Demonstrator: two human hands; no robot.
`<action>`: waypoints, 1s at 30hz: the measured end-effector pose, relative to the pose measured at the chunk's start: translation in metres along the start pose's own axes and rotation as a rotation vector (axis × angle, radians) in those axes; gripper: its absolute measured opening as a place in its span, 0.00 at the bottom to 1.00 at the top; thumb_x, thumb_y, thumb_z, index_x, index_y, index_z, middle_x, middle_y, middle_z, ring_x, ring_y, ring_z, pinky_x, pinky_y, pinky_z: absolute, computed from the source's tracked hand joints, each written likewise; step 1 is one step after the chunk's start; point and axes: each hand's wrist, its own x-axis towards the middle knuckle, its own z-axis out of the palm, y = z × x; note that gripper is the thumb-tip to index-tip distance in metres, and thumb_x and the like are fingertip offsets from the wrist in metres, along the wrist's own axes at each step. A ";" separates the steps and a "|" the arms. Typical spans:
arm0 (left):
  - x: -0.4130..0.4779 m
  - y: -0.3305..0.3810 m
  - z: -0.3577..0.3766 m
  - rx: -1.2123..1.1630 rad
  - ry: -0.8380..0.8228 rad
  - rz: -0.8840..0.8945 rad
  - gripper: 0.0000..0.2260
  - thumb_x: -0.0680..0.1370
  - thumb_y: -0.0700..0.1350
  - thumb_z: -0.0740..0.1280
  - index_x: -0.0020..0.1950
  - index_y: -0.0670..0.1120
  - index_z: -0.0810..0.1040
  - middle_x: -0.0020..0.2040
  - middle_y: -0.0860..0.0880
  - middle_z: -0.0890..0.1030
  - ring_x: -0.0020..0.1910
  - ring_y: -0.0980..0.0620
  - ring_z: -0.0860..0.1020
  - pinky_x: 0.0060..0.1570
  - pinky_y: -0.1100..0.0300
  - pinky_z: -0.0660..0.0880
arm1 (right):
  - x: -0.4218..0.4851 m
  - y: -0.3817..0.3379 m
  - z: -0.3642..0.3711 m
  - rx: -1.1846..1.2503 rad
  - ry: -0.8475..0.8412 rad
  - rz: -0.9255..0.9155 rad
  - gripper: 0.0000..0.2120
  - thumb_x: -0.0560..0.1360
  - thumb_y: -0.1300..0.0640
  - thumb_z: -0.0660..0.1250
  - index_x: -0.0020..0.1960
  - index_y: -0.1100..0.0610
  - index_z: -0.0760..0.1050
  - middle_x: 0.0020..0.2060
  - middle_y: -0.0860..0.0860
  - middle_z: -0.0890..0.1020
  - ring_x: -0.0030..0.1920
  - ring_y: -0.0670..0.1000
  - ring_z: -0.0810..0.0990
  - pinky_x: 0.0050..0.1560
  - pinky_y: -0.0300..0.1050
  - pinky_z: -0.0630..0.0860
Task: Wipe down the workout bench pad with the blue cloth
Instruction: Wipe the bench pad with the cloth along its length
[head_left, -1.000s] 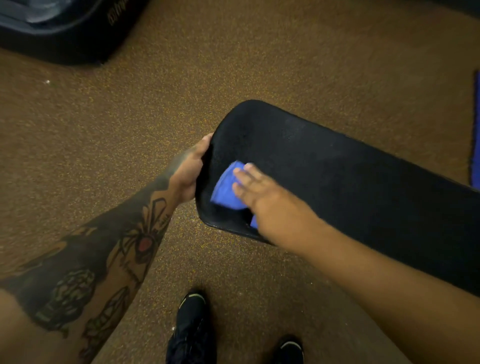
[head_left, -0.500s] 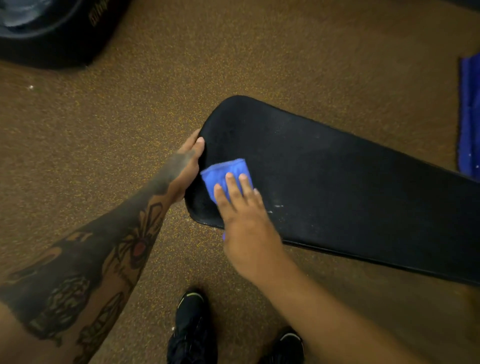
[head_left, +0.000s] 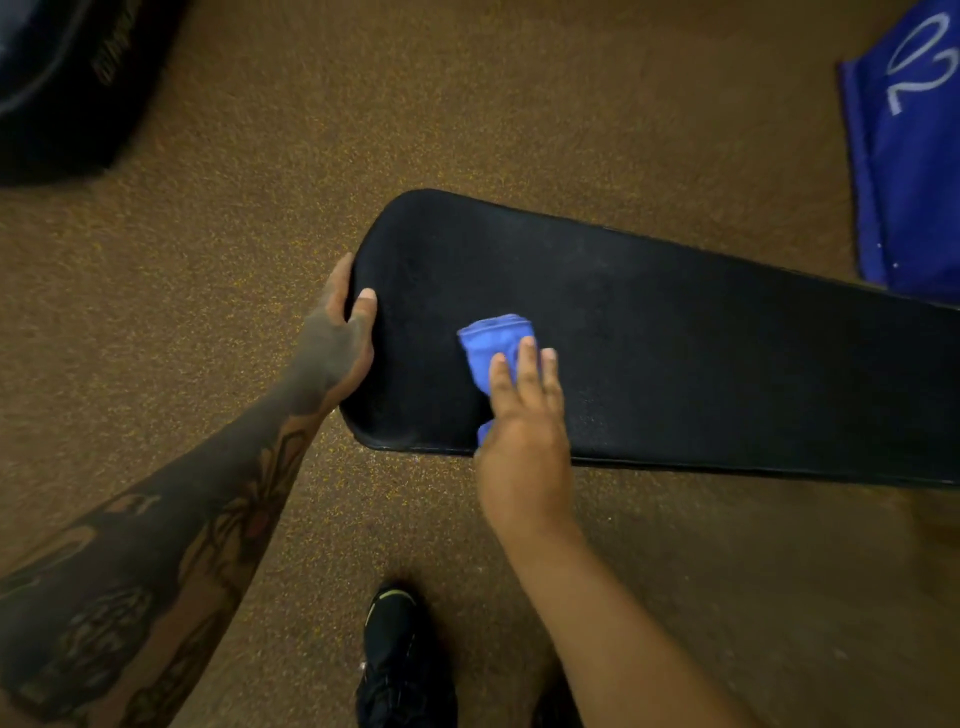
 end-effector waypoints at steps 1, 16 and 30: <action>-0.001 -0.001 0.001 0.025 -0.003 -0.008 0.23 0.84 0.50 0.55 0.79 0.53 0.56 0.76 0.50 0.67 0.73 0.52 0.66 0.72 0.54 0.63 | 0.001 -0.003 0.001 0.014 0.028 0.044 0.35 0.70 0.71 0.69 0.74 0.62 0.62 0.77 0.58 0.58 0.78 0.60 0.51 0.72 0.61 0.64; -0.002 -0.002 0.002 0.130 0.023 0.072 0.24 0.85 0.47 0.54 0.81 0.48 0.53 0.80 0.47 0.60 0.78 0.50 0.59 0.73 0.60 0.54 | -0.011 -0.014 0.009 -0.002 0.058 0.022 0.35 0.66 0.73 0.71 0.71 0.65 0.67 0.73 0.62 0.65 0.76 0.63 0.58 0.71 0.61 0.65; 0.001 -0.005 -0.004 -0.037 -0.012 0.036 0.23 0.82 0.49 0.53 0.78 0.52 0.60 0.77 0.50 0.65 0.75 0.54 0.63 0.77 0.49 0.59 | -0.026 -0.029 0.018 -0.044 -0.056 -0.170 0.37 0.66 0.68 0.75 0.72 0.62 0.66 0.73 0.60 0.67 0.76 0.61 0.59 0.73 0.58 0.60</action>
